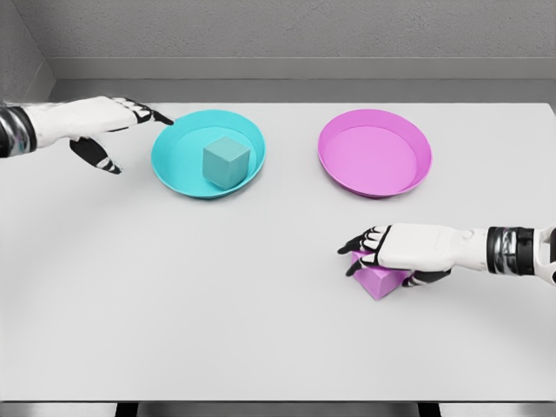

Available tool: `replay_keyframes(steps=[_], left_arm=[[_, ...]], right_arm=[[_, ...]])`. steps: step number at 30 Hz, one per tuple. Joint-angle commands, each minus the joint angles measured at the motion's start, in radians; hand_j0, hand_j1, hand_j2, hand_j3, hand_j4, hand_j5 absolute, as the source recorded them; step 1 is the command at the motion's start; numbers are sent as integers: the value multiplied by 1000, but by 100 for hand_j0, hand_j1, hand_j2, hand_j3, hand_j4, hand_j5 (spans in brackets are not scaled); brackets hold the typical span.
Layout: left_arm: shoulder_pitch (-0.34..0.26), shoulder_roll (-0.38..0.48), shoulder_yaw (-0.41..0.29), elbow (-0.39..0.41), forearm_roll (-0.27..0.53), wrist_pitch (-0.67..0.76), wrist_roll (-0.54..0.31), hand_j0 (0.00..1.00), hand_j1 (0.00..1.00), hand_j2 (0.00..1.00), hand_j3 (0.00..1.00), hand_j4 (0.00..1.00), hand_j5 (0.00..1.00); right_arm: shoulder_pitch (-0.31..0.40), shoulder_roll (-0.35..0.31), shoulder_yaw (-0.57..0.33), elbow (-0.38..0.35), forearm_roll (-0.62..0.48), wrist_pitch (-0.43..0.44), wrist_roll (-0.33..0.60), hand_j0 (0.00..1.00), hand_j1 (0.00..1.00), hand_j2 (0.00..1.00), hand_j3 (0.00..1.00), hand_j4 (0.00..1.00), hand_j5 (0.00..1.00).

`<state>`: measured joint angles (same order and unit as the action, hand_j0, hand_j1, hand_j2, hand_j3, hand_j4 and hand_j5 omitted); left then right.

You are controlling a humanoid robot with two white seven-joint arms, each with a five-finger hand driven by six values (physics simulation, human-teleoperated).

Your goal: Place the blocks in the corresponding plates according to their colors

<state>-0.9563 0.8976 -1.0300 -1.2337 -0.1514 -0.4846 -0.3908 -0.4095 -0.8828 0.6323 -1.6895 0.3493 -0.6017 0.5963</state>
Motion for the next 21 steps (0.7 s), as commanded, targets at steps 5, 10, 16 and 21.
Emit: replay_keyframes(steps=[5, 10, 16, 21], left_arm=[[18, 90, 21, 23, 3, -126, 1, 100, 100, 100, 100, 100, 100], [18, 89, 21, 23, 3, -126, 1, 100, 100, 100, 100, 100, 100], [18, 87, 21, 23, 3, -126, 1, 100, 100, 100, 100, 100, 100], [18, 86, 19, 23, 3, -126, 1, 100, 100, 100, 100, 100, 100]], right_arm=[[0, 8, 0, 22, 30, -9, 15, 67, 67, 67, 67, 67, 67], [0, 13, -3, 27, 28, -9, 15, 67, 67, 67, 67, 67, 67], [-2, 24, -23, 47, 20, -9, 15, 67, 67, 67, 67, 67, 67], [-2, 25, -46, 57, 20, -9, 15, 65, 65, 65, 65, 65, 65]])
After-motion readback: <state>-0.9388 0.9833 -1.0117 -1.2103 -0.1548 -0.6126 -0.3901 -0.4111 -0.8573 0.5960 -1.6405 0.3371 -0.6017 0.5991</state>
